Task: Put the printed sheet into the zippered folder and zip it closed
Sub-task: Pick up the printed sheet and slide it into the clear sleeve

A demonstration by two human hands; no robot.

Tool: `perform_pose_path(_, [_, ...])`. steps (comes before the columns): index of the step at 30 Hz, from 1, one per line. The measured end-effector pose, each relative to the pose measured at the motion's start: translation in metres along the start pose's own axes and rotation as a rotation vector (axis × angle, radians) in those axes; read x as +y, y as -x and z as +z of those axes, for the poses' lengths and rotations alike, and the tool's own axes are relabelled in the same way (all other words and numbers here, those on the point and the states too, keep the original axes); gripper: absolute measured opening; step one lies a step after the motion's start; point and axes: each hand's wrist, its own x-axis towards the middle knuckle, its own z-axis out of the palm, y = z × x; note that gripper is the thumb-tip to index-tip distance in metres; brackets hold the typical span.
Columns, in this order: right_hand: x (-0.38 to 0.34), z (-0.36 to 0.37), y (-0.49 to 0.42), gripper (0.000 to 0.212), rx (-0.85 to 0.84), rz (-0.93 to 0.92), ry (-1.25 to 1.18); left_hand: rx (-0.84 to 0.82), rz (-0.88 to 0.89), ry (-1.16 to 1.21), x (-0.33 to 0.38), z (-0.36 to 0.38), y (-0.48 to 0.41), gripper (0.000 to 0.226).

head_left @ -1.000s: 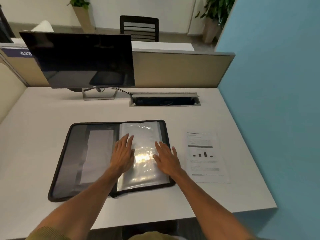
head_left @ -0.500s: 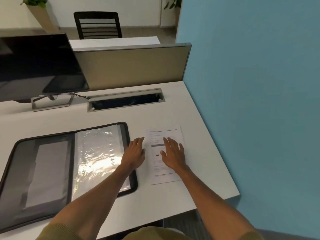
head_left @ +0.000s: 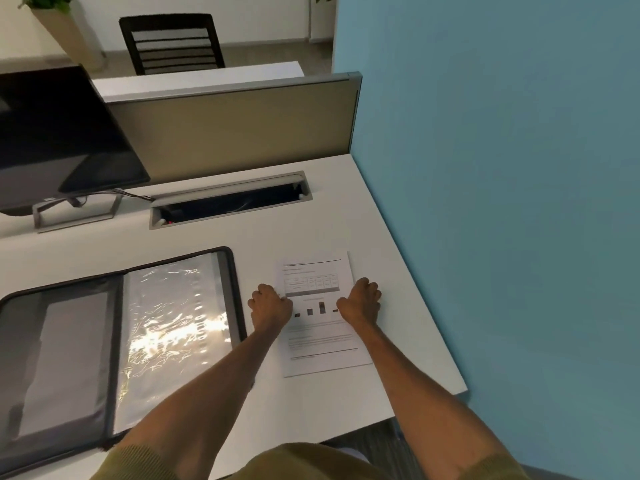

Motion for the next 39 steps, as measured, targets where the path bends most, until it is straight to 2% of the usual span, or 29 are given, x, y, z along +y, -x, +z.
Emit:
perform_pose_path(2, [0.002,0.001,-0.007,0.056,-0.009,0.063,-0.096,-0.001,-0.107,0.118,0.003,0.000,-0.003,0.047])
perform_pose_path(4, [0.005,0.001,-0.012,0.038,-0.004,0.092,-0.183,-0.017,-0.159,0.215,0.001,-0.002,-0.005,0.048])
perform_pose_path(6, [0.008,-0.001,-0.013,0.018,-0.023,0.077,-0.222,-0.063,-0.156,0.297,-0.002,-0.004,-0.004,0.035])
perform_pose_path(8, [0.009,-0.007,-0.011,0.012,-0.053,0.052,-0.270,-0.107,-0.139,0.362,-0.007,-0.005,-0.003,0.026])
perform_pose_path(14, [-0.010,-0.031,-0.004,0.027,-0.150,-0.035,-0.376,-0.196,-0.111,0.599,-0.008,-0.013,-0.004,0.035])
perform_pose_path(18, [-0.026,-0.038,0.000,0.027,-0.091,-0.122,-0.498,-0.184,-0.040,0.674,-0.002,-0.029,-0.003,0.055])
perform_pose_path(21, [-0.040,-0.042,0.002,0.027,-0.052,-0.192,-0.614,-0.104,0.045,0.701,0.011,-0.045,-0.003,0.045])
perform_pose_path(25, [-0.067,-0.056,0.006,0.022,0.015,-0.249,-0.717,-0.029,0.333,0.733,0.033,-0.075,0.004,0.018])
perform_pose_path(30, [-0.098,-0.071,0.007,0.025,0.078,-0.344,-0.899,0.054,0.539,0.779,0.058,-0.106,0.005,0.022])
perform_pose_path(34, [-0.094,-0.063,0.013,0.031,0.078,-0.416,-0.962,0.076,0.579,0.737,0.052,-0.107,0.008,0.025])
perform_pose_path(39, [-0.068,-0.022,0.012,0.033,-0.004,-0.279,-0.834,-0.004,0.472,0.627,0.013,-0.079,0.002,0.032])
